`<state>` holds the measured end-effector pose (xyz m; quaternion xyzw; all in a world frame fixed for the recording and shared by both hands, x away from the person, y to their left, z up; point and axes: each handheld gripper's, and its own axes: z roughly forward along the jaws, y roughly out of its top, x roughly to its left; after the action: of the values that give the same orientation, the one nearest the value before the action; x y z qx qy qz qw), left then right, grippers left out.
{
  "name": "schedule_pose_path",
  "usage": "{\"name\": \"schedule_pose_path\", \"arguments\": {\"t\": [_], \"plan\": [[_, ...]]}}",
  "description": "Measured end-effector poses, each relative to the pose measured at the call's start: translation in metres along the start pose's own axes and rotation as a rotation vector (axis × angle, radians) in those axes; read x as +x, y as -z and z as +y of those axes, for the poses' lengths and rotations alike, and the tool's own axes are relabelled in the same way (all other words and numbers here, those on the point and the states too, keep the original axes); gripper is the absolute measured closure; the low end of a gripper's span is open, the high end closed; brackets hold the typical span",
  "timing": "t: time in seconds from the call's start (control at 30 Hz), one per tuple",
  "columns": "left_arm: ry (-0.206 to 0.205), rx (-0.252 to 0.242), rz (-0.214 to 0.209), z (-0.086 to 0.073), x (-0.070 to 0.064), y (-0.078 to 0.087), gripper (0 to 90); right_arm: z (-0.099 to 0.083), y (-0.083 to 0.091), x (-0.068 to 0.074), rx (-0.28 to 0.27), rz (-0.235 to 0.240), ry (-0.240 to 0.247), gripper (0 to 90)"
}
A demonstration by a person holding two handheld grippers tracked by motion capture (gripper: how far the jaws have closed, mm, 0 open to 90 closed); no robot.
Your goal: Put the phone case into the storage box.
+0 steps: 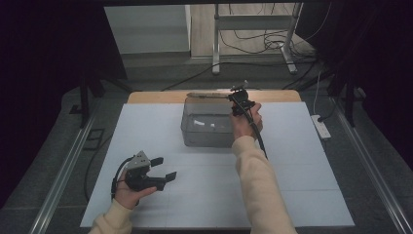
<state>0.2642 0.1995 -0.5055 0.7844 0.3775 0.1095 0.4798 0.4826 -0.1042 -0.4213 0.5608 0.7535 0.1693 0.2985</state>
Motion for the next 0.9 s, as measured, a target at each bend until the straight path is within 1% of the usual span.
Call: {"name": "schedule_pose_path", "arguments": {"t": [0.7,0.9], "plan": [[0.000,0.003,0.003,0.000,0.000,0.000,19.8,-0.007,-0.012,0.003,0.021,0.015,0.001,79.1],[0.000,0.003,0.004,-0.001,0.001,0.000,19.8,-0.008,-0.015,0.004,0.028,0.008,0.011,79.1]]}}
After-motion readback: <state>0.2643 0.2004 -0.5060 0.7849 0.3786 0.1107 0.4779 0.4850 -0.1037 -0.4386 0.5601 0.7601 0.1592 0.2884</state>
